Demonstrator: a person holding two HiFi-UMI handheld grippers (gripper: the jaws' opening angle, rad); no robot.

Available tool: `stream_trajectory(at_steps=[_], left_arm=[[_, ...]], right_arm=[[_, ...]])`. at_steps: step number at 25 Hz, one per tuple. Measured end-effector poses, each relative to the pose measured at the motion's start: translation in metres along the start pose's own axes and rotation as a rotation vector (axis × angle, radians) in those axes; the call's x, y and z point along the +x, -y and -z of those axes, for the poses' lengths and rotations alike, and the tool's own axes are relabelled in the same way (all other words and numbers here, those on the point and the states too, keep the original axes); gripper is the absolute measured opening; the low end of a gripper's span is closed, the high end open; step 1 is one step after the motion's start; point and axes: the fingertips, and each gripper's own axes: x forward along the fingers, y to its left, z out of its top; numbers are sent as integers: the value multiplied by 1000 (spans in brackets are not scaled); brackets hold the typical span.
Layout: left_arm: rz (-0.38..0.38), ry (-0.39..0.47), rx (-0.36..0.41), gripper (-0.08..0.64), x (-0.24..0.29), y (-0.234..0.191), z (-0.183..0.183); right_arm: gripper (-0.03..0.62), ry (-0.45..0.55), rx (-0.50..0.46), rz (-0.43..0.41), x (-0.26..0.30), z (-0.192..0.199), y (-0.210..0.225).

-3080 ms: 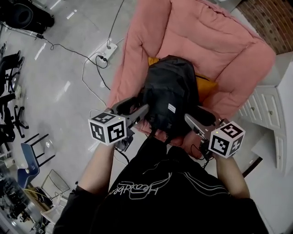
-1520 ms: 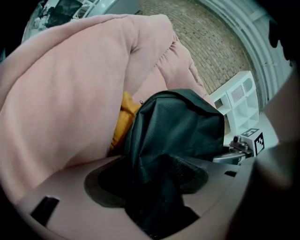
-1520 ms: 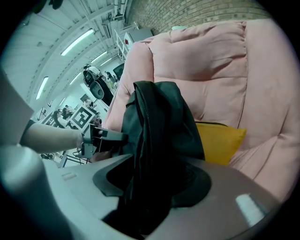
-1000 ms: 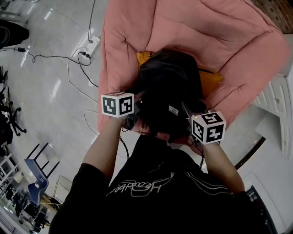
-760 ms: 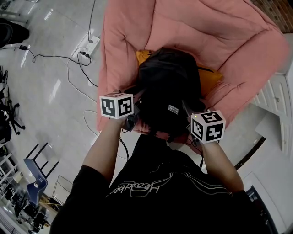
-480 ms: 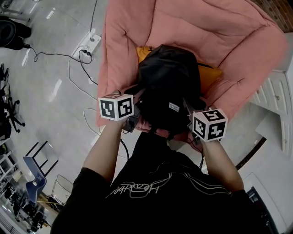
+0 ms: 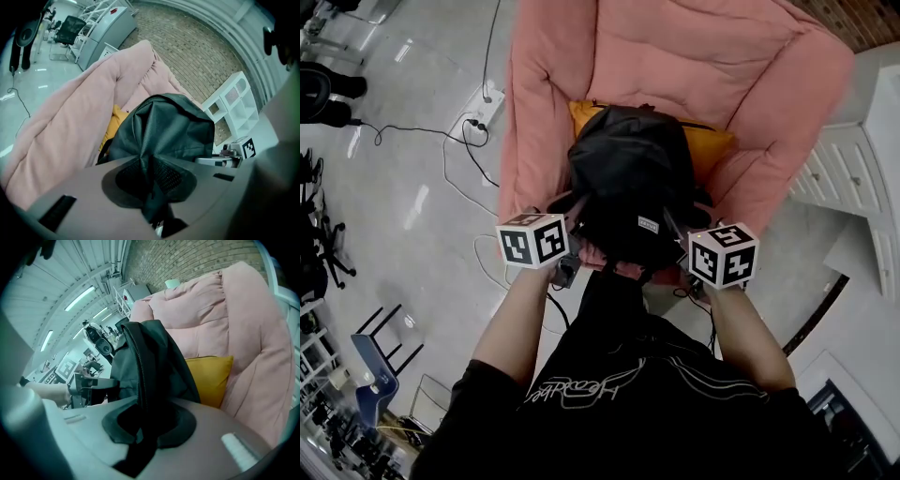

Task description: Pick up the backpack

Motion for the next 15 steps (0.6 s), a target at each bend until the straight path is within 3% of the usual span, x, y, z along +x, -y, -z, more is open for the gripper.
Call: stream_trajectory(at_steps=[15], left_arm=[[-30,86,159,58,-82,71,9]], right_arm=[[52,142,-53,-89,-75,10,-45]])
